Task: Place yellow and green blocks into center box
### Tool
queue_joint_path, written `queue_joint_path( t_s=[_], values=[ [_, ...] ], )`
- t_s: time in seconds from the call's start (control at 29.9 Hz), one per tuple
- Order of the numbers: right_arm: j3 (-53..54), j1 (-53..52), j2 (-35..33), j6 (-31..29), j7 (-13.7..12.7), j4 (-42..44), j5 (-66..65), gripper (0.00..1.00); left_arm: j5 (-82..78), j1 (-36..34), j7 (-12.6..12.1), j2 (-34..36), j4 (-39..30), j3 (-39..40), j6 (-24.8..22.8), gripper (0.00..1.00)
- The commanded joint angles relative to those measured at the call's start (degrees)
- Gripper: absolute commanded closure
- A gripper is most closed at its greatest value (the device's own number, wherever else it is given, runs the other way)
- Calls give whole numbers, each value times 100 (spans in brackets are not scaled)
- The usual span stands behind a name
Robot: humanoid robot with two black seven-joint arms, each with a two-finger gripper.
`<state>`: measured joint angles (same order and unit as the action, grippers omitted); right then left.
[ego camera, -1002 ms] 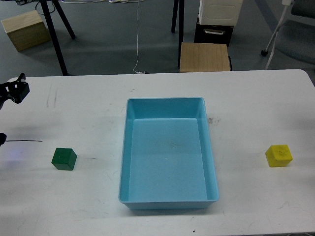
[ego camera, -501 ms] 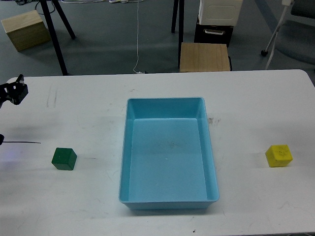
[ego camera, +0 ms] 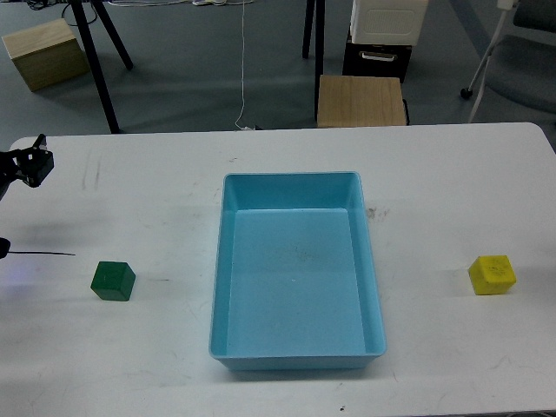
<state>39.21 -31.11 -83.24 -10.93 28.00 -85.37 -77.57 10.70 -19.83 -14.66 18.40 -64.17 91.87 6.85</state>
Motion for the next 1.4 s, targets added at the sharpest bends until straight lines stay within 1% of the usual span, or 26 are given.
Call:
queue_joint_path(
  t_s=[0.0,0.17,0.3,0.63,0.8,0.9,1.04,1.17,1.27,1.37],
  values=[
    [-9,-18,-341,223,0,-296,-828,1,2,23,-1,40,-8,23,1,0],
    [-18,-18,-780,267,0,-673,-2208,1,-7,32,-1,32,-8,6,1,0],
    [-1,-27,-1009,258,0,-832,-2789,1,-7,32,-1,14,-8,6,1,0],
    [-27,-27,-1124,223,0,-1306,-4204,1,-165,32,-1,32,-16,15,10,0],
    [-36,148,-1115,223,0,-1360,-4743,1,-174,94,-1,14,-16,15,1,0],
    [-36,246,-1028,223,0,-1351,-4743,1,-182,94,-1,-12,-16,6,1,0],
    [-36,246,-641,162,0,-1316,-4743,1,-182,76,-1,-21,-16,-3,1,0],
    [-88,289,-194,-250,0,-1237,-4743,1,-226,76,-1,-21,-16,-3,10,0],
    [-360,281,88,-313,0,-1167,-4743,1,-235,76,-1,-21,-16,-3,10,0],
    [-370,255,264,-313,0,-930,-4743,1,-235,76,-1,-21,-16,-12,10,0]
  ],
)
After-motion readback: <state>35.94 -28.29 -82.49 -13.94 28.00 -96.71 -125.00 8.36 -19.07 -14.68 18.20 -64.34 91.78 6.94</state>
